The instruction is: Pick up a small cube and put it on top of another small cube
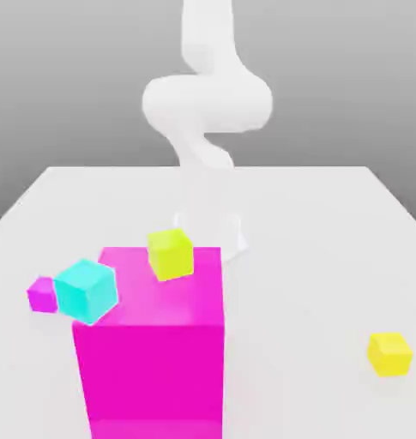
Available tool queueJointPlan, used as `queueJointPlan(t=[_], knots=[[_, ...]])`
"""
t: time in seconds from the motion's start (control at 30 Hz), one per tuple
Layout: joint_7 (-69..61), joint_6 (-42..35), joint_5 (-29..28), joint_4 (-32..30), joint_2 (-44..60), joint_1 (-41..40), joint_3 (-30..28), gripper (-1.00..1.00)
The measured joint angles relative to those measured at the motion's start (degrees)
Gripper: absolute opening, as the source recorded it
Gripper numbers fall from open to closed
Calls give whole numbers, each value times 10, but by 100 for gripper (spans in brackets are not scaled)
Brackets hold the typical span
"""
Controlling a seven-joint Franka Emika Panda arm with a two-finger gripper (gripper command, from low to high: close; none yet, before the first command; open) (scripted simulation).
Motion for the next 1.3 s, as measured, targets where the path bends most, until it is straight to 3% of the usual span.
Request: queueJointPlan(t=[0.5,0.67,0.77,0.9,0.93,1.13,1.3], knots=[[288,214,4,-199,321,-249,-125,0],[359,284,29,-259,426,-323,-171,0],[325,331,91,-256,490,-349,-136,0],[276,396,158,-239,573,-425,-45,0],[271,405,164,-237,583,-436,-32,-100],[271,410,165,-236,588,-442,-26,-100],[323,349,96,-253,510,-387,-97,-100]])
